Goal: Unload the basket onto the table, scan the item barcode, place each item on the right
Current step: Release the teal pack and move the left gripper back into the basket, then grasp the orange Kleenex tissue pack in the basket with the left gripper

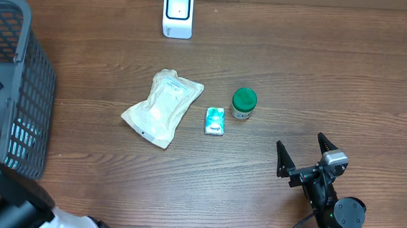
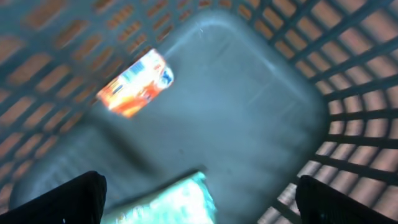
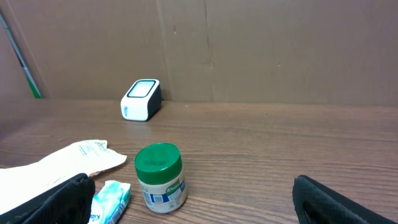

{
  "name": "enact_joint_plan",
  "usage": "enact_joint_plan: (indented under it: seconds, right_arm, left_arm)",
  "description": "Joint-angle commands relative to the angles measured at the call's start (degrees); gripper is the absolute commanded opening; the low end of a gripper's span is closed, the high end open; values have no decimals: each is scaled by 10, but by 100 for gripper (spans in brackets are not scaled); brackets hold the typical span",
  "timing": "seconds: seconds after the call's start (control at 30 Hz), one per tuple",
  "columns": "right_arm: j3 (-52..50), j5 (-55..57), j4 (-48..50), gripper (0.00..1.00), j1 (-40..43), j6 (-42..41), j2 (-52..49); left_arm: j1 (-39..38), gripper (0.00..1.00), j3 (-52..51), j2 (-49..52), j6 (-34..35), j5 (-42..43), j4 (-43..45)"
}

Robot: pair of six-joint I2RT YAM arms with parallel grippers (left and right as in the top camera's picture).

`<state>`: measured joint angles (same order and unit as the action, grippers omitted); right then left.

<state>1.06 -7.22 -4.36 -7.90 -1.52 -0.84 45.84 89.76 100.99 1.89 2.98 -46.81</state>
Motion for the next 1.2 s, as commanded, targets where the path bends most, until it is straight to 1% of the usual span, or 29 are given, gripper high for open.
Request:
enact_joint_plan:
  seconds: [0.0,0.17,0.23,0.53,0.7,0.97,1.0,1.1,1.17]
  right_arm:
    - [-6,0,2,100,2,1,7]
    - [-6,0,2,100,2,1,7]
    - [-6,0,2,100,2,1,7]
    - [-6,0,2,100,2,1,7]
    - [-6,0,2,100,2,1,7]
    - [-6,0,2,100,2,1,7]
    - [-6,0,2,100,2,1,7]
    - [-6,0,2,100,2,1,7]
    - [-6,0,2,100,2,1,7]
  left_arm:
    - [-2,100,3,37,-103,-8,27]
    - [-2,100,3,98,-201,-38,80]
    - [-1,97,3,115,-222,-39,95]
    - [-1,92,3,150,-238,-84,167]
    - [-1,91,3,166,-238,-114,176]
    - [-1,90,3,201,-238,-118,198]
    - [-1,88,3,203,-237,-118,200]
    - [-1,69,3,207,-236,-117,200]
    - [-1,47,3,207,-235,-117,200]
